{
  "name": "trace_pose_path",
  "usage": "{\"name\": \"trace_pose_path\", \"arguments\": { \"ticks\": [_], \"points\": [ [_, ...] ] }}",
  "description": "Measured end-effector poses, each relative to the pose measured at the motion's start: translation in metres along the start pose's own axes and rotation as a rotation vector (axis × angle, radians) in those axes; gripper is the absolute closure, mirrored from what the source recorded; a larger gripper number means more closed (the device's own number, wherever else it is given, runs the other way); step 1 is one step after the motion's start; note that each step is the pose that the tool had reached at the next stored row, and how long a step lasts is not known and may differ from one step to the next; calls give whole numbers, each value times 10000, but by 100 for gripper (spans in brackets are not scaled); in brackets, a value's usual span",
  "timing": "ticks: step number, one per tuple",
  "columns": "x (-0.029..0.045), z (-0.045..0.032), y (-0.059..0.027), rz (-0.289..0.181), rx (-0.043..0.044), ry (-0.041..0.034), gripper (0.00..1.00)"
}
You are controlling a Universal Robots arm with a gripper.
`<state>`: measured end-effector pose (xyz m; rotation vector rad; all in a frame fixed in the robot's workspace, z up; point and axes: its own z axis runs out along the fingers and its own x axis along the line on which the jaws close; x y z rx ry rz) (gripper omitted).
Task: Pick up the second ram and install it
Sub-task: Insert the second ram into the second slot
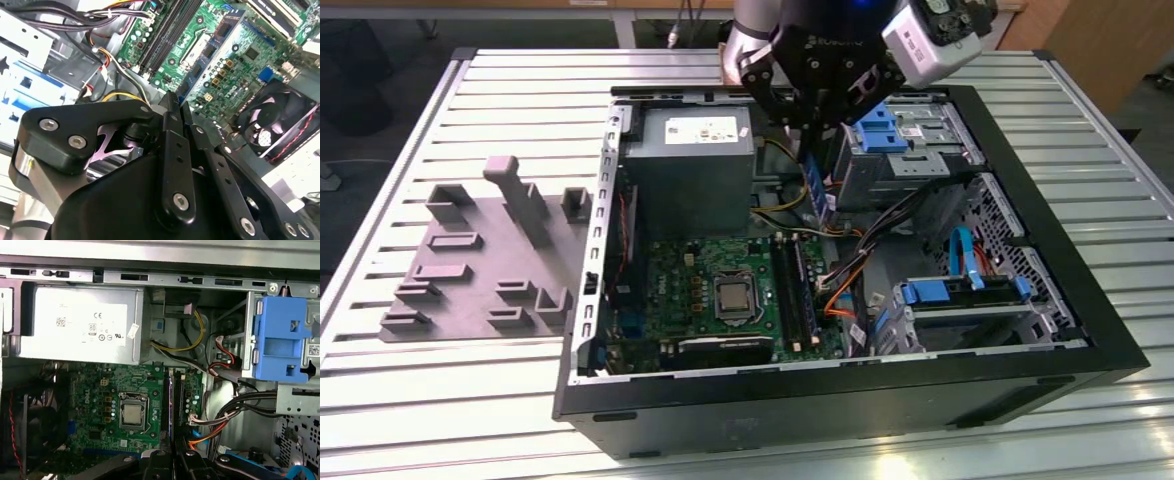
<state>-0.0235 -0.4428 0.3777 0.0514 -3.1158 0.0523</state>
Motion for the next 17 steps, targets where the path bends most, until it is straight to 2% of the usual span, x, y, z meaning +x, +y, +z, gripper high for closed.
{"name": "trace_pose_path", "arguments": {
  "ticks": [4, 17],
  "points": [
    [-1, 27, 4, 252, 6, -88, 86],
    [-4, 187, 10, 263, 9, -92, 86]
  ]
}}
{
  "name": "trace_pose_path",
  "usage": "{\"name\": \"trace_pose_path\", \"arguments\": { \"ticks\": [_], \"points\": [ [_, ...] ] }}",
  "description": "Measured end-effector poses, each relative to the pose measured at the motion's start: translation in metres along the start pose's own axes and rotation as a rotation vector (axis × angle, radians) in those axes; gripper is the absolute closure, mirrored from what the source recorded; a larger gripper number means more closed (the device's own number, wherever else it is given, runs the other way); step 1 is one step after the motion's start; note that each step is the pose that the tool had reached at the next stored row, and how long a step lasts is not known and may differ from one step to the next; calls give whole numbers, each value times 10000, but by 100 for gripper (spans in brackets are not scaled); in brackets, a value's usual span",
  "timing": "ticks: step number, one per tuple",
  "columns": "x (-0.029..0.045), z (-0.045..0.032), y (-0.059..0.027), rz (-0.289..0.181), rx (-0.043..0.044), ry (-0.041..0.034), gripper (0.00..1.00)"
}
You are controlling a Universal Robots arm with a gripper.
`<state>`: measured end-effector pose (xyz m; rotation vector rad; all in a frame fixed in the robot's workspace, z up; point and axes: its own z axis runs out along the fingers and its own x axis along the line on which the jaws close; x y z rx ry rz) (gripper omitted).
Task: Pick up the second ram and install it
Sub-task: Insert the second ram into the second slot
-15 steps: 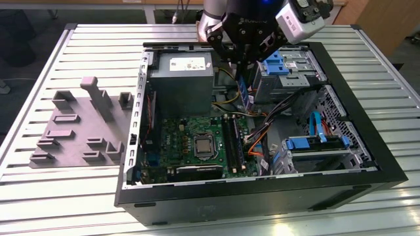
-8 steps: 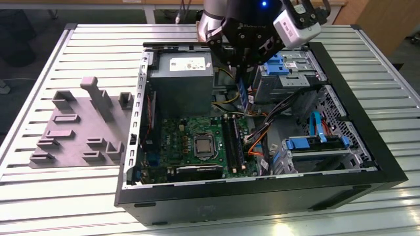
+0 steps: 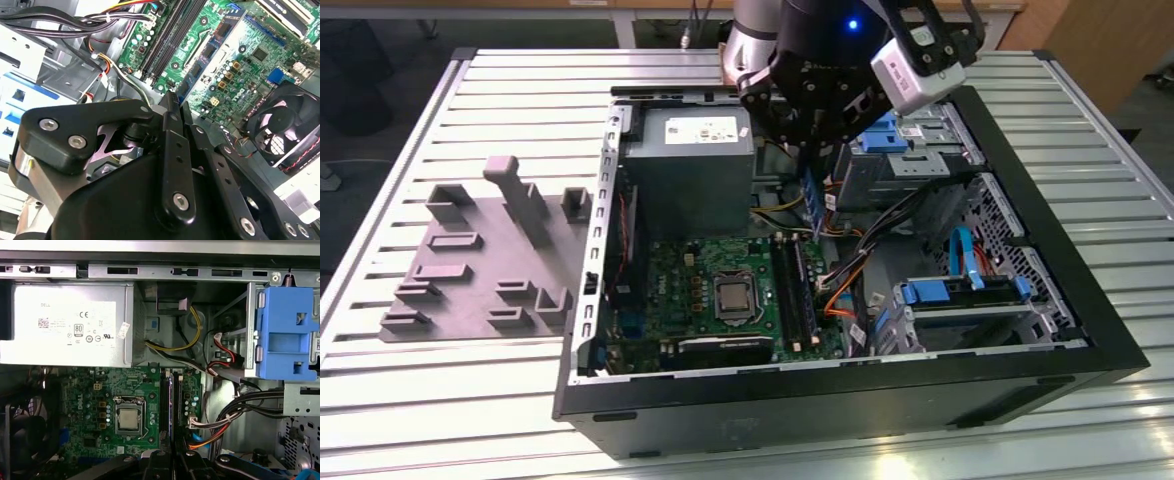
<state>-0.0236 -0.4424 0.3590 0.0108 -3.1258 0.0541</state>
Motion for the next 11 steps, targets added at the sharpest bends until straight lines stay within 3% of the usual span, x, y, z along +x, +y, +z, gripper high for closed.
{"name": "trace_pose_path", "arguments": {
  "ticks": [11],
  "points": [
    [0, 28, 1, 0, -2, -3, 86]
  ]
}}
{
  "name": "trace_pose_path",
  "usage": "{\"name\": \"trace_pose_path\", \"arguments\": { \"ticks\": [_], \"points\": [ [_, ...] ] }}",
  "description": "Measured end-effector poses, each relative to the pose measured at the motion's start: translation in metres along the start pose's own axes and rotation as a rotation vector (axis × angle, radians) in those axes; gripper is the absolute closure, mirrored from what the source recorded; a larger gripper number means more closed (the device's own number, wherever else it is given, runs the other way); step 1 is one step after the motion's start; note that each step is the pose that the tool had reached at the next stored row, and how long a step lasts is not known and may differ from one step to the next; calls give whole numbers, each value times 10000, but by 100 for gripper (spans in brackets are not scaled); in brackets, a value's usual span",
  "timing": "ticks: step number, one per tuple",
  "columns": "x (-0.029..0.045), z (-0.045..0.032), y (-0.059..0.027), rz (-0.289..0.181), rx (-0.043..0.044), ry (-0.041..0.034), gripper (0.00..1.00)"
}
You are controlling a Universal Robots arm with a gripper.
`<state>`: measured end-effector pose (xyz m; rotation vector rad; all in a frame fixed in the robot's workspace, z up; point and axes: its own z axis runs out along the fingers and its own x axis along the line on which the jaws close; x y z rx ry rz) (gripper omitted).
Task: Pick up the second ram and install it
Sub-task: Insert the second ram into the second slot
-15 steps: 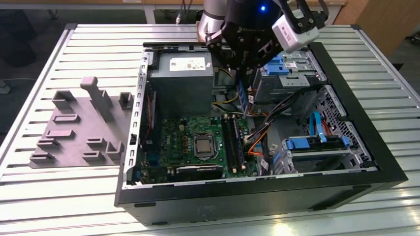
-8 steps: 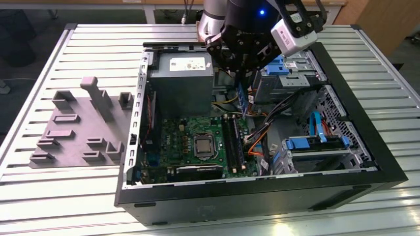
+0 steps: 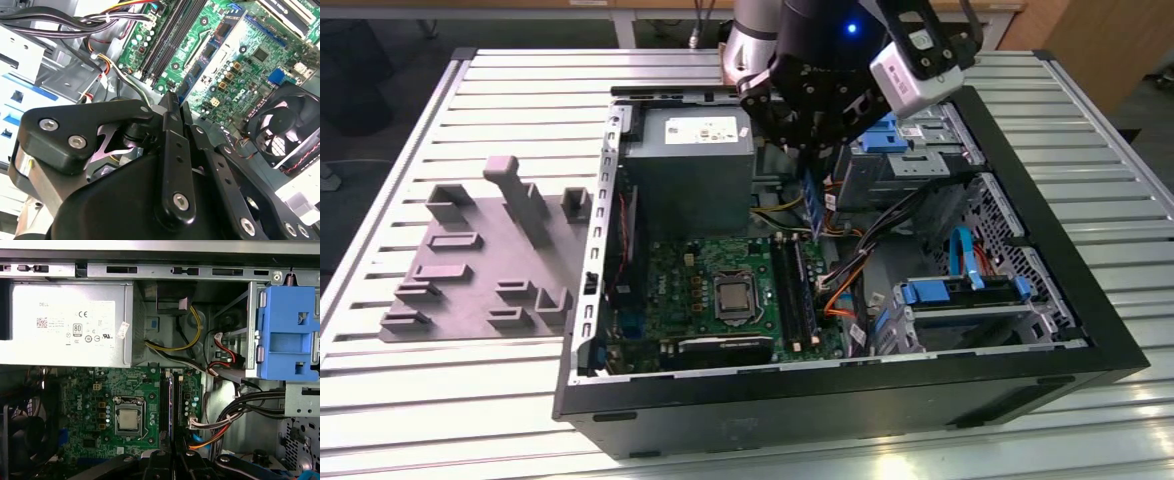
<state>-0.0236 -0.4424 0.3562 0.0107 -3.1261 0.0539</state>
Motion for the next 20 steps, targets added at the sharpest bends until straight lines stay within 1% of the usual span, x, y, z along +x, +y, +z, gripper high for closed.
{"name": "trace_pose_path", "arguments": {
  "ticks": [3, 4, 8, 9, 11, 15, 16, 20],
  "points": [
    [0, 39, 1, 2, 1, -19, 86],
    [0, 51, 2, 3, 1, -45, 86],
    [-1, 85, 3, 16, 11, -248, 86],
    [-1, 95, 3, 17, 10, -264, 86],
    [-2, 119, 4, 49, 11, -263, 86],
    [-2, 186, 7, 522, 29, -247, 86],
    [-2, 204, 7, 579, 30, -245, 86],
    [-1, 275, 9, 488, 32, -218, 86]
  ]
}}
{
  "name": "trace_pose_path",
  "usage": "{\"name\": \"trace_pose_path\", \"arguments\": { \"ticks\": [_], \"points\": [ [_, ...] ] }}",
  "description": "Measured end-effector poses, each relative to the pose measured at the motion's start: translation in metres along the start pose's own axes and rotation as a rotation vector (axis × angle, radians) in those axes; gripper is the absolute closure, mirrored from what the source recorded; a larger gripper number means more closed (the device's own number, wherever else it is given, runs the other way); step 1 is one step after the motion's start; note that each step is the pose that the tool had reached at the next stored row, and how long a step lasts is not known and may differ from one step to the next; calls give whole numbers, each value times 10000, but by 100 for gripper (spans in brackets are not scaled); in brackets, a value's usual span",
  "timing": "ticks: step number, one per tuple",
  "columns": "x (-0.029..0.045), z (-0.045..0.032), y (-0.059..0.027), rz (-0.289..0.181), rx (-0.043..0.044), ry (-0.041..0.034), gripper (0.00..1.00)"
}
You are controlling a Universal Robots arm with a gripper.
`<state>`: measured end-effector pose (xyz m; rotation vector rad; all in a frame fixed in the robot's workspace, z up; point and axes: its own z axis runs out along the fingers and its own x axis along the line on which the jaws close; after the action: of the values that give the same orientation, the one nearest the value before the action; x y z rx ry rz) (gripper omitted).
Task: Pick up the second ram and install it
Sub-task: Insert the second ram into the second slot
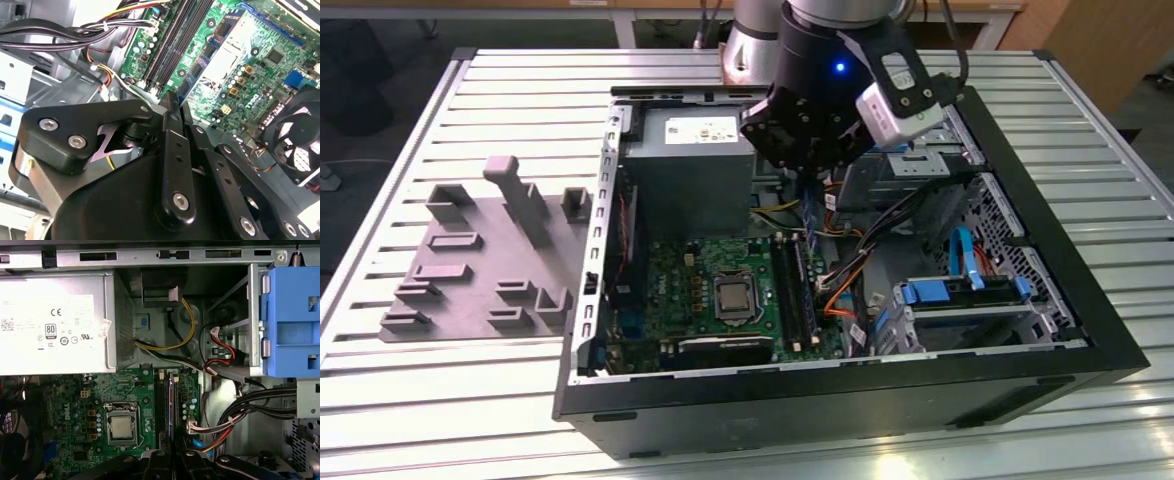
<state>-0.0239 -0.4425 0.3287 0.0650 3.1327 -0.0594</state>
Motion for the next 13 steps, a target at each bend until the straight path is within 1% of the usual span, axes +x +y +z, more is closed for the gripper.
{"name": "trace_pose_path", "arguments": {
  "ticks": [2, 6, 13],
  "points": [
    [3, 36, 1, -82, 0, 20, 86],
    [16, 106, 3, -81, 0, 26, 86],
    [16, 117, 4, -81, 0, 26, 86]
  ]
}}
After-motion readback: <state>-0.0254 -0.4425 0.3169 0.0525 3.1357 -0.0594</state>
